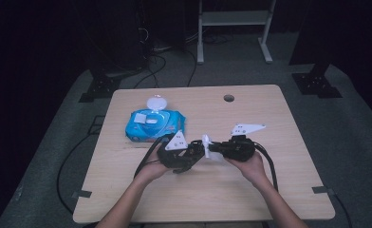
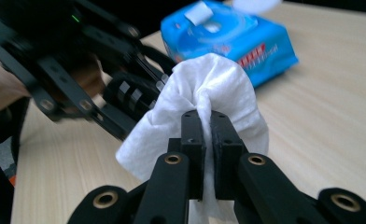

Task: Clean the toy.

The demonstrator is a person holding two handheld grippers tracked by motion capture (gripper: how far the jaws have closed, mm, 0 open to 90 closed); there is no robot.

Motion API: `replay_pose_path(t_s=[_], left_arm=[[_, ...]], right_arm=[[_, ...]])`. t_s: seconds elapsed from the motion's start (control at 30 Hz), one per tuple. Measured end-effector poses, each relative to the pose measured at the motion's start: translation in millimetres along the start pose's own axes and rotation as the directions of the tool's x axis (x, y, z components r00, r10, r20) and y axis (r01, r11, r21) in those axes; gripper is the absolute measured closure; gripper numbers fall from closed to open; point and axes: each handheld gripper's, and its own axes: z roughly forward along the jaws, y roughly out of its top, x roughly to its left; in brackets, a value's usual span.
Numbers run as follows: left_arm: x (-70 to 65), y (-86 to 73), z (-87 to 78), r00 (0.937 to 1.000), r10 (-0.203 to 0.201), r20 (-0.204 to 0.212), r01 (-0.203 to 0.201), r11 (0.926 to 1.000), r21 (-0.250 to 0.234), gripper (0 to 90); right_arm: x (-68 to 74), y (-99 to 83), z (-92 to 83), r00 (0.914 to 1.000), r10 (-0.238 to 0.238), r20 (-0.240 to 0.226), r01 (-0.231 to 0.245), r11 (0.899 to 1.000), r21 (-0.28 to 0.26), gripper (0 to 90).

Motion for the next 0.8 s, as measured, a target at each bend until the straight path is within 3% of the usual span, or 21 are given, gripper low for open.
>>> replay_pose_path(t_s=[0.13,0.2,0.43,0.67,0.8], left_arm=[[1.0,-0.7,0.2,1.0,-0.009,0.004,0.009,0.9999,-0.005,57.1],[1.8,-0.6,0.5,0.9999,-0.015,0.007,0.015,0.9998,-0.012,57.1],[1.7,0.2,-0.7,0.9998,-0.015,0.012,0.015,0.9996,-0.023,57.0],[2.9,-0.3,0.4,0.9997,-0.023,0.012,0.024,0.9995,-0.02,57.1],[3.1,1.4,0.5,0.9998,-0.02,0.007,0.021,0.9994,-0.029,57.0]], right_arm=[[-7.0,-8.9,4.4,0.9996,0.028,0.007,-0.028,0.999,0.039,84.9],[-4.6,-6.1,3.7,0.9998,0.017,0.013,-0.017,0.999,0.038,84.9],[3.2,6.5,-3.6,1.0,-0.01,-0.002,0.01,1.0,-0.019,84.9],[-7.4,-8.7,3.9,0.9993,0.037,-0.002,-0.037,0.999,0.037,84.9],[0.3,0.2,1.9,0.9995,-0.01,0.03,0.009,0.999,0.037,85.0]])
